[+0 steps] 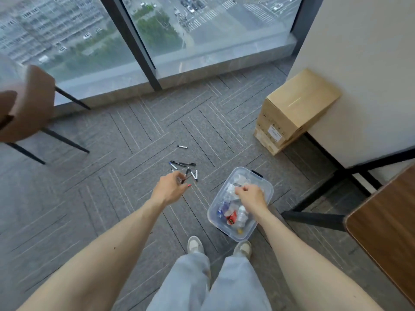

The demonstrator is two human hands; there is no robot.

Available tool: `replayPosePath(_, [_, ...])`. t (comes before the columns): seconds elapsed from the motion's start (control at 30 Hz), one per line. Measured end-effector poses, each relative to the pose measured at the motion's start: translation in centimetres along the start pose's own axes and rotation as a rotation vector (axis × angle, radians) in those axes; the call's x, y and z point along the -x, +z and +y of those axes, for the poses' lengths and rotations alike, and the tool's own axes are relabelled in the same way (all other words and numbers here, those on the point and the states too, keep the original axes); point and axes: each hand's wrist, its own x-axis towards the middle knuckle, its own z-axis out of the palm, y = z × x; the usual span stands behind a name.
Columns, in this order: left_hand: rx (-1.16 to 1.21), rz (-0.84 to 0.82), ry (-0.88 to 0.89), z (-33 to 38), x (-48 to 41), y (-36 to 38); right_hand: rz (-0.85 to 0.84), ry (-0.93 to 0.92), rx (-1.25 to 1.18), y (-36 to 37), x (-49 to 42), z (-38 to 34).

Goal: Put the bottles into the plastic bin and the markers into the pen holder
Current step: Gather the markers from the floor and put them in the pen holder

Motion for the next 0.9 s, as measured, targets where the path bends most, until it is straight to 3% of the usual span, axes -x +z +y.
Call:
replayPosePath(0.3, [-0.024,0.014,0.013,-6.8,-6.0,-6.9,-0.025,-0.104,0.083,8.2,-3.2,-8.2])
replayPosePath(0.63, [-0.259,-0.182,0.174,-19.6,-23.5,-12.7,0.079,0.019,0.091,22.8,-11.8,-13.3])
replayPosePath(0.9, [-0.397,-0.228,0.28,-25.6,-36.5,-6.7,0.151,0.057,0.104,30.8,-22.0,-9.1])
